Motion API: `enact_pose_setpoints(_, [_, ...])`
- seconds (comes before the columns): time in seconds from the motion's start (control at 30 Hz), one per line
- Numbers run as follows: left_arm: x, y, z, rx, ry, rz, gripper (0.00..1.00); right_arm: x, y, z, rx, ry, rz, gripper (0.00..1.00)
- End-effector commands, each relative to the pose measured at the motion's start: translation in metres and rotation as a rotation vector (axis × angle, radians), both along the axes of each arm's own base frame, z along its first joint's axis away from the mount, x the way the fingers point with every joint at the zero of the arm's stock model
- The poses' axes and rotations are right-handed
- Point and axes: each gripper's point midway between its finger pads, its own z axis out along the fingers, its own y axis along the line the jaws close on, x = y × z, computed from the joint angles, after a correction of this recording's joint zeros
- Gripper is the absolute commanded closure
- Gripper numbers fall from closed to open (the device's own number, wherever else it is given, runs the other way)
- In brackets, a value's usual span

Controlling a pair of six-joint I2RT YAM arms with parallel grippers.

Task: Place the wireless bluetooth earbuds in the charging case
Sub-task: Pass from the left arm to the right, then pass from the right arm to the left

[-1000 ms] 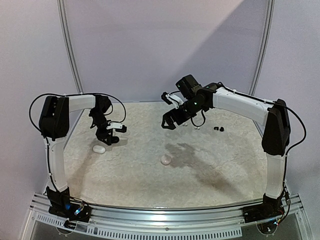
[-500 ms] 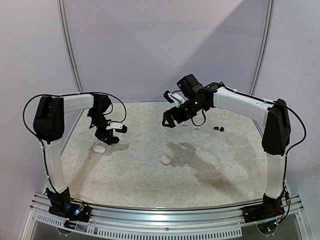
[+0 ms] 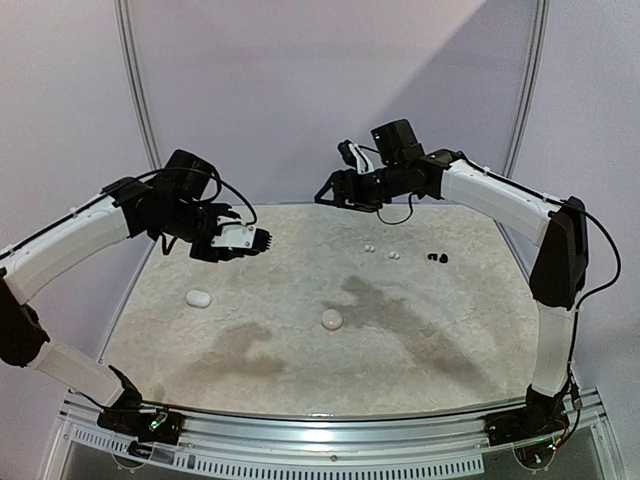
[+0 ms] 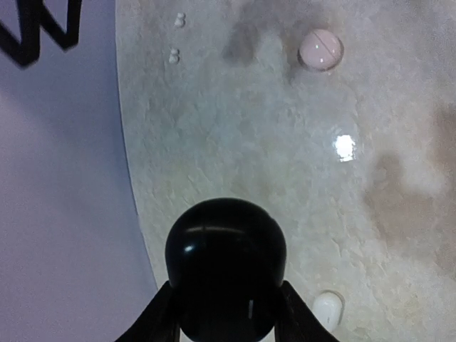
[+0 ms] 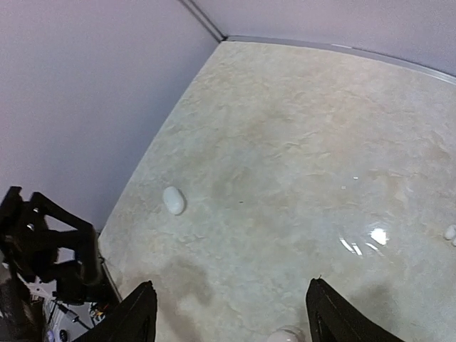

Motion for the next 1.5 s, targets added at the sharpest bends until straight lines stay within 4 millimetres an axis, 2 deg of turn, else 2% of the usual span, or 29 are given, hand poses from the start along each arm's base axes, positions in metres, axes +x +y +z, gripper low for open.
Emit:
enact_pose_setpoints(0.0, [0.015, -0.044, 0.022, -0.099, -0.225, -0.056, 1.00, -0.050, 0.047, 0.028, 0.063, -0.017, 0.164, 0.25])
enact_pose_setpoints(0.17, [0.009, -0.067, 0.014, -0.117, -0.219, -0.084, 1.00, -0.078, 0.069, 0.014, 0.053, 0.017, 0.247, 0.25])
enact_pose_setpoints(0.4, [0.013, -0.077, 0.014, -0.146, -0.213, -0.071, 1.00, -0.094, 0.086, -0.014, 0.007, 0.066, 0.313, 0.30])
enact_pose_setpoints(0.47, [0.013, -0.077, 0.014, -0.147, -0.216, -0.072, 1.00, -0.092, 0.088, -0.019, -0.002, 0.070, 0.311, 0.39])
enact_pose_setpoints(0.53, [0.013, -0.076, 0.012, -0.145, -0.214, -0.072, 1.00, -0.091, 0.089, -0.020, -0.003, 0.066, 0.312, 0.53])
enact_pose_setpoints(0.8, [0.013, -0.077, 0.011, -0.159, -0.212, -0.060, 1.00, -0.092, 0.090, -0.019, 0.000, 0.050, 0.334, 0.98])
enact_pose_setpoints(0.83, [0.012, -0.077, 0.012, -0.167, -0.205, -0.054, 1.00, -0.092, 0.089, -0.019, -0.006, 0.042, 0.338, 1.00])
enact_pose_setpoints(0.9, [0.006, -0.077, 0.013, -0.214, -0.168, -0.037, 0.70, -0.091, 0.085, -0.018, -0.024, 0.013, 0.342, 1.00])
enact_pose_setpoints(0.93, [0.003, -0.076, 0.013, -0.246, -0.137, -0.018, 0.30, -0.090, 0.081, -0.018, -0.036, -0.006, 0.348, 1.00])
enact_pose_setpoints(0.97, [0.001, -0.074, 0.016, -0.307, -0.085, 0.031, 0.09, -0.089, 0.077, -0.017, -0.043, -0.024, 0.354, 1.00])
enact_pose_setpoints(1.0, [-0.004, -0.071, 0.019, -0.369, -0.013, 0.060, 0.02, -0.088, 0.073, -0.017, -0.052, -0.058, 0.371, 1.00])
enact_pose_setpoints(1.07, [-0.014, -0.056, 0.027, -0.512, 0.199, 0.112, 0.01, -0.089, 0.062, -0.013, -0.055, -0.135, 0.401, 1.00])
enact_pose_setpoints(1.13, [-0.028, -0.050, 0.039, -0.666, 0.386, 0.102, 0.01, -0.100, 0.053, -0.009, -0.046, -0.244, 0.470, 1.00])
enact_pose_setpoints(1.17, [-0.035, -0.050, 0.042, -0.714, 0.446, 0.092, 0.01, -0.111, 0.047, 0.005, -0.022, -0.325, 0.521, 1.00])
enact_pose_setpoints(1.23, [-0.050, -0.052, 0.035, -0.779, 0.536, 0.077, 0.01, -0.127, 0.037, 0.014, 0.003, -0.475, 0.604, 1.00])
enact_pose_setpoints(1.27, [-0.056, -0.054, 0.036, -0.820, 0.567, 0.056, 0.01, -0.135, 0.030, 0.024, 0.018, -0.546, 0.618, 1.00])
enact_pose_setpoints(1.3, [-0.060, -0.057, 0.037, -0.868, 0.590, 0.041, 0.01, -0.142, 0.024, 0.022, 0.020, -0.601, 0.641, 1.00])
enact_pose_setpoints(1.37, [-0.062, -0.064, 0.050, -0.997, 0.614, -0.001, 0.03, -0.150, 0.020, 0.035, 0.052, -0.731, 0.678, 1.00])
enact_pose_setpoints(1.4, [-0.059, -0.068, 0.058, -1.069, 0.626, -0.001, 0.06, -0.152, 0.020, 0.039, 0.066, -0.771, 0.689, 1.00])
enact_pose_setpoints(1.47, [-0.056, -0.072, 0.063, -1.137, 0.590, -0.034, 0.17, -0.155, 0.022, 0.050, 0.102, -0.816, 0.694, 1.00])
